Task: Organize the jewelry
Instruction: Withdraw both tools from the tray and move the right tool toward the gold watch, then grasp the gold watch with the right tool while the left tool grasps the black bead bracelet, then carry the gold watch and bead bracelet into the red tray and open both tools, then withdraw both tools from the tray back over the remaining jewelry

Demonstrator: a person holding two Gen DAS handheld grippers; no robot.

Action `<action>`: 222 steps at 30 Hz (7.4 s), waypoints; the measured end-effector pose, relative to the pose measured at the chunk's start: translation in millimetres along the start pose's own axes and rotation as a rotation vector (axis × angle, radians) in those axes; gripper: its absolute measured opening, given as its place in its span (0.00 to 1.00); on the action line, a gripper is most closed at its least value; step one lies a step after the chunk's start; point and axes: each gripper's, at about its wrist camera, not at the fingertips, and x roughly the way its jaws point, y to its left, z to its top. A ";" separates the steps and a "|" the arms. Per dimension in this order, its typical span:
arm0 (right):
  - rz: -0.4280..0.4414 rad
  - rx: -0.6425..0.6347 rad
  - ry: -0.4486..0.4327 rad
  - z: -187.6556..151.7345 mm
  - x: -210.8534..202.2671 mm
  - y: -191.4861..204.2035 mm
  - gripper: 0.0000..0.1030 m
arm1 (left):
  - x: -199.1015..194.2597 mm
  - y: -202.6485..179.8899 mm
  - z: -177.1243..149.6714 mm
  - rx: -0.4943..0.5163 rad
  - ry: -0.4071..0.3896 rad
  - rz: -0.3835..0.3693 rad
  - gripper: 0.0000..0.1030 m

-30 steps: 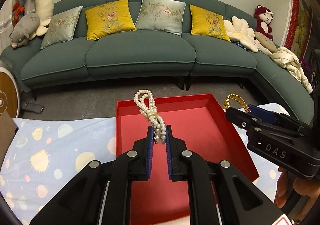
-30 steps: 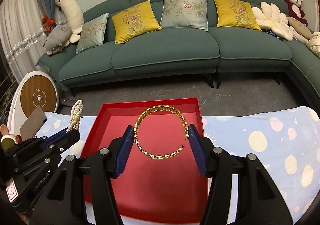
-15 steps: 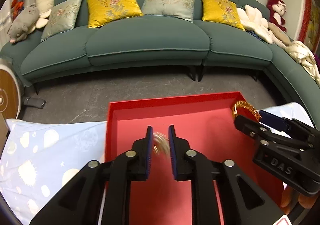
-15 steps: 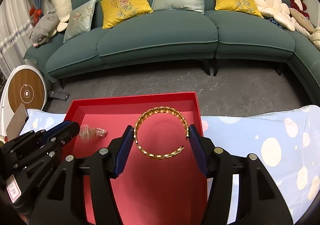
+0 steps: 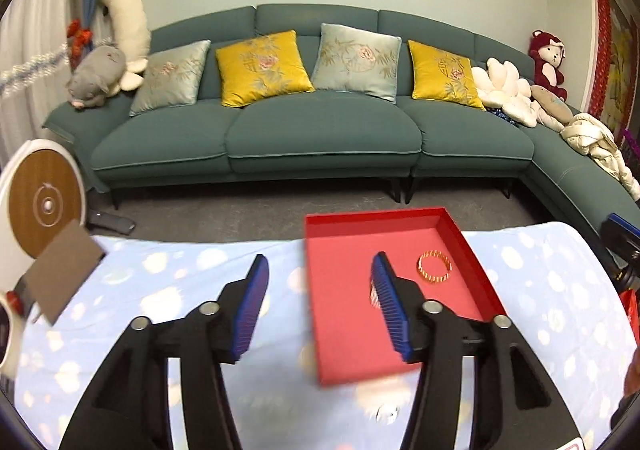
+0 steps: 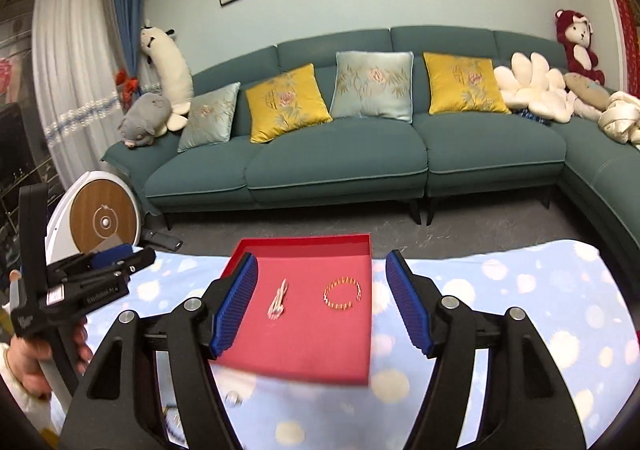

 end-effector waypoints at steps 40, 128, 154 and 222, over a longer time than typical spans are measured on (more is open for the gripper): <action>0.101 -0.274 0.396 -192.9 1.0 59.2 0.52 | -39.7 22.5 -195.1 -0.211 0.274 -0.017 0.58; 0.133 -0.271 0.568 -228.4 -11.0 59.2 0.24 | -41.1 -6.4 -165.8 -0.170 0.170 -0.243 0.05; 0.164 -0.222 0.319 -152.5 -36.5 73.8 0.21 | -106.2 -14.3 -119.5 -0.112 0.018 -0.329 0.05; 0.015 -0.078 0.185 -131.7 -57.9 11.1 0.34 | -68.0 -26.3 -113.2 0.008 0.056 0.089 0.31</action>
